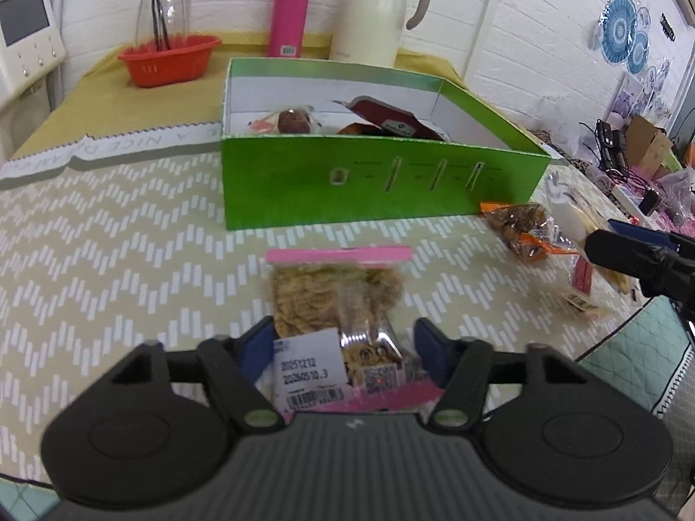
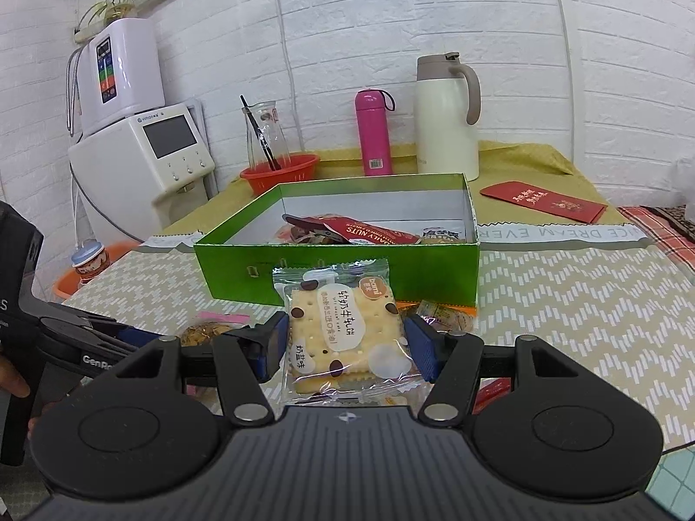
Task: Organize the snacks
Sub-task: 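Carry both packets into the green box and open both grippers, then withdraw both grippers from the box toward the red sausage sticks, then grasp the red sausage sticks packet with the right gripper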
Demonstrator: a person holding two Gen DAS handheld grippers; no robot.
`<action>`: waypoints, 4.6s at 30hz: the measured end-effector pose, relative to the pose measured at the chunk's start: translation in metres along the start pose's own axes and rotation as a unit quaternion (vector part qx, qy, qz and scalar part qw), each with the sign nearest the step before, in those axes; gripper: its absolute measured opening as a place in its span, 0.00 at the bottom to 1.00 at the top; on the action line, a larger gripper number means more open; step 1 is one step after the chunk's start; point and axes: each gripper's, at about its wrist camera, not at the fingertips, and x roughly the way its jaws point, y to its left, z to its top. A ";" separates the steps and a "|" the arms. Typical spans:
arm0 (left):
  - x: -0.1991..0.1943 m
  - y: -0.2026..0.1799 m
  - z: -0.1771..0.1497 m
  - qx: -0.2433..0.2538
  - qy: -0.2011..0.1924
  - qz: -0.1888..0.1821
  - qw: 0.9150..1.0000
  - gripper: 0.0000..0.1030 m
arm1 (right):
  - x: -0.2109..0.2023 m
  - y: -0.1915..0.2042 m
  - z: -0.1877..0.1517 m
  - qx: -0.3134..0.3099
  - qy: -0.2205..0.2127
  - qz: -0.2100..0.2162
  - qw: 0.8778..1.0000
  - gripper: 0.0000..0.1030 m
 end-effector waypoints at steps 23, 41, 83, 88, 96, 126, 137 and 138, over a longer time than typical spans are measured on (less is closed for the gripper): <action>-0.041 0.012 0.111 -0.068 -0.158 -0.021 0.985 0.40 | 0.032 -0.016 0.063 -0.020 -0.068 -0.040 0.997 0.94; 0.033 0.029 0.134 -0.076 -0.145 0.035 0.986 1.00 | 0.127 -0.031 0.058 -0.063 -0.005 -0.046 0.997 1.00; -0.050 -0.078 0.032 0.004 -0.096 -0.065 0.993 1.00 | -0.037 -0.023 -0.004 -0.041 -0.011 -0.091 0.995 1.00; -0.030 -0.094 0.014 0.007 -0.064 -0.081 0.995 1.00 | -0.029 -0.026 -0.031 -0.008 0.030 -0.081 0.996 1.00; -0.026 -0.083 0.003 -0.031 -0.054 -0.072 0.995 1.00 | 0.015 -0.013 -0.033 -0.035 0.073 -0.091 0.993 0.80; 0.041 -0.177 -0.002 0.069 0.076 -0.231 0.967 0.61 | -0.064 -0.029 -0.081 0.012 0.059 -0.061 0.996 1.00; 0.039 -0.173 0.000 0.082 0.054 -0.210 0.973 0.04 | -0.050 -0.014 -0.070 -0.057 0.054 -0.072 0.994 0.64; 0.035 -0.170 0.000 0.081 0.048 -0.206 0.974 0.04 | -0.049 -0.012 -0.069 -0.058 0.053 -0.068 0.995 0.61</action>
